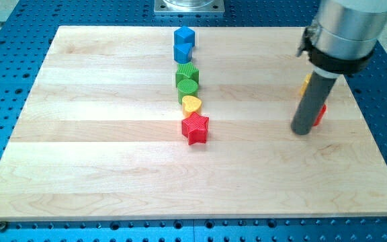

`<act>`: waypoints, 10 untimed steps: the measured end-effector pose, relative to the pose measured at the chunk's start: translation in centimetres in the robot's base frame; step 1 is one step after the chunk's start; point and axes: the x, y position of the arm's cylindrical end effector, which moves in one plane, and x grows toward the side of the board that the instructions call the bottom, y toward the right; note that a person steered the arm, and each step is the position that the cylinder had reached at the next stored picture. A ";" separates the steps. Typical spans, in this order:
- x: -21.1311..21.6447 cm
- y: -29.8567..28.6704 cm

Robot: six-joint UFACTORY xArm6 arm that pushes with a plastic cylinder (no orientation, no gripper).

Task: Push the red star in between the heart and red circle

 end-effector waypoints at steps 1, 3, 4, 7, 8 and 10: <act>1.6 0.6; 5.5 -2.6; 8.6 -12.9; 2.7 -16.0; 3.8 -20.9; -0.4 -13.1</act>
